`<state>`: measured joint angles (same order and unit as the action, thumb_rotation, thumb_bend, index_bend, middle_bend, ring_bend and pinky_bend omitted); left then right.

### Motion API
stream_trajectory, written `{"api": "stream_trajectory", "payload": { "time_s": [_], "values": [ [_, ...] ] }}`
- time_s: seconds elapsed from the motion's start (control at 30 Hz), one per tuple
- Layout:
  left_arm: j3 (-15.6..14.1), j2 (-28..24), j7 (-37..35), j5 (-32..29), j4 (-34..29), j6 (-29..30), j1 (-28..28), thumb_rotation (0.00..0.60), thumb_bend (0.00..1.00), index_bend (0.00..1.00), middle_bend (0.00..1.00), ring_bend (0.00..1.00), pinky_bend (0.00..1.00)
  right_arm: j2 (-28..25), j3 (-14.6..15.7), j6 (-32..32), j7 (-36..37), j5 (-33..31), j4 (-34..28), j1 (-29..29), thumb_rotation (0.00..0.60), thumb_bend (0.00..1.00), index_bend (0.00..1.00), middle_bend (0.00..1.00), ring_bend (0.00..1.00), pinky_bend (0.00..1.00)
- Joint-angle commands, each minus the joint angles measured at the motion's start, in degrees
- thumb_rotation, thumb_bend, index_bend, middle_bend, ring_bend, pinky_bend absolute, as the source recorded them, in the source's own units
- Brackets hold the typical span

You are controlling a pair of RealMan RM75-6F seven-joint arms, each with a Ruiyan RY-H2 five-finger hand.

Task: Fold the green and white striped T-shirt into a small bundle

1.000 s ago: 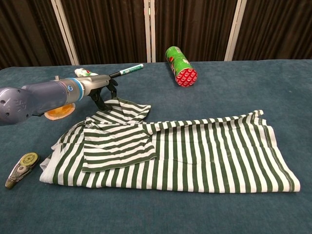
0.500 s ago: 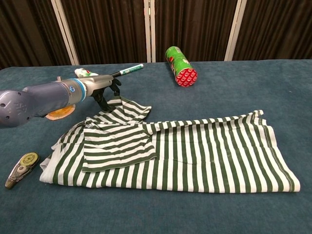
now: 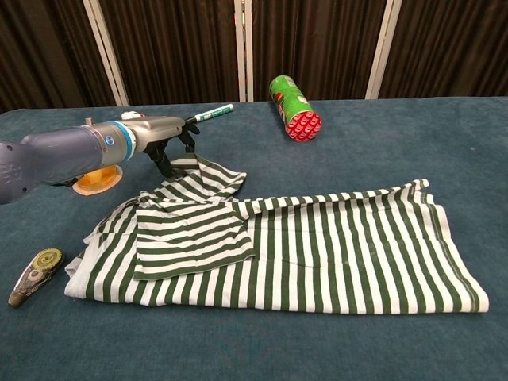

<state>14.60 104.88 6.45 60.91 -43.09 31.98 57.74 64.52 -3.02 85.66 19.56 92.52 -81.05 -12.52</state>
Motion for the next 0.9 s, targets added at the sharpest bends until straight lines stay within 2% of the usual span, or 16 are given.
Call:
{"api": "stream_trajectory", "payload": {
  "time_s": [0.03, 0.57, 0.9],
  "values": [
    [-1.2, -3.3, 2.0, 1.4, -4.8, 2.3, -1.2, 0.600, 0.45, 0.72, 0.00, 0.00, 0.00, -0.1, 0.0, 0.2, 0.0, 0.2, -0.1, 0.1, 0.600, 0.00, 0.17, 0.00, 0.00, 0.00],
    [-7.4, -18.7, 10.8, 5.4, -29.9, 9.4, -6.4, 0.600, 0.45, 0.72, 0.00, 0.00, 0.00, -0.5, 0.1, 1.2, 0.3, 1.3, -1.0, 0.3, 0.600, 0.00, 0.17, 0.00, 0.00, 0.00],
    [-10.0, -23.5, 11.4, 9.4, -38.0, 12.0, -8.1, 0.600, 0.45, 0.72, 0.00, 0.00, 0.00, -0.5, 0.1, 1.8, 0.0, 1.9, -1.3, 0.4, 0.600, 0.00, 0.16, 0.00, 0.00, 0.00]
  ]
}}
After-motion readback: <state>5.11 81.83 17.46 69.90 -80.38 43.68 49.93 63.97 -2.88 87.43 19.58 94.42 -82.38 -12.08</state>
